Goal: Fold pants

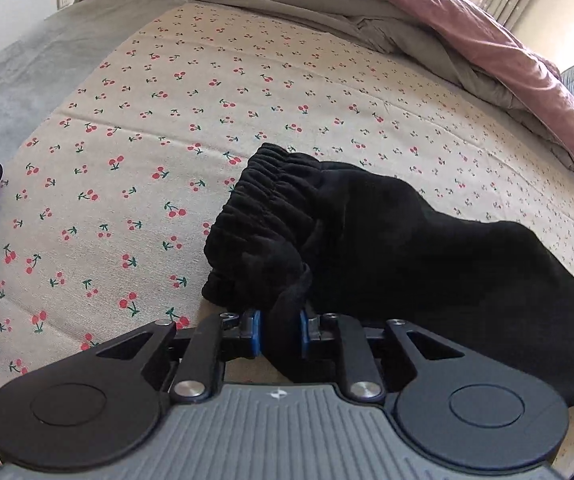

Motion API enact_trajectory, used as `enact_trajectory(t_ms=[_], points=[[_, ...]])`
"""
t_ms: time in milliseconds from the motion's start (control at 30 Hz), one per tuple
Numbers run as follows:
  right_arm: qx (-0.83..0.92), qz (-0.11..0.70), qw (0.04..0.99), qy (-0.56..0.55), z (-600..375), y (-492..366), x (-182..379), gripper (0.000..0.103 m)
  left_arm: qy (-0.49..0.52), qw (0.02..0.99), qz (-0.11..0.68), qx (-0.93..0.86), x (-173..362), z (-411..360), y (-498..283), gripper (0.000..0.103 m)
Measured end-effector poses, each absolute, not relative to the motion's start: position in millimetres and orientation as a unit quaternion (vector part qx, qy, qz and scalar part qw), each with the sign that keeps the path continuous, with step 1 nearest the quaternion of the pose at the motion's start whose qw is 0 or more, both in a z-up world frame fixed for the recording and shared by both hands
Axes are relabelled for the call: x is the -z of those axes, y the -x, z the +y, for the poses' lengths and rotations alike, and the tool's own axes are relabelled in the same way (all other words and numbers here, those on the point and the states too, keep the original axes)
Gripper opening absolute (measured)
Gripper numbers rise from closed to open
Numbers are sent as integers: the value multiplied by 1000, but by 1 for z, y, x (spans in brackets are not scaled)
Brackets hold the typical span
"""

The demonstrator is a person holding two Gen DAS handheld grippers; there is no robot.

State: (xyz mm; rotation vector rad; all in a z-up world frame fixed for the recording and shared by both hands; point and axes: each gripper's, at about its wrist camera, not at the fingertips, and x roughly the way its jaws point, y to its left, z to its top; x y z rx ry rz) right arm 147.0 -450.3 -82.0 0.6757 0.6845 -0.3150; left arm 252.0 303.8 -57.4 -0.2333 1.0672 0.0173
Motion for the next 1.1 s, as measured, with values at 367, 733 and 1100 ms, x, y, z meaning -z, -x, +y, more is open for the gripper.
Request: enact_trajectory(t_ms=[367,733,1100], points=[[173,370,846,-344,-456,-143,117,9,125,858,498,-2,79,334,-220,68],[369,303,864,-161,-413,-138,44,57,301,885,354,-29,14,370,-192,63],[-14,330,942,56,-187,-252,32,62,304,869,390,4,30,267,-299,58]])
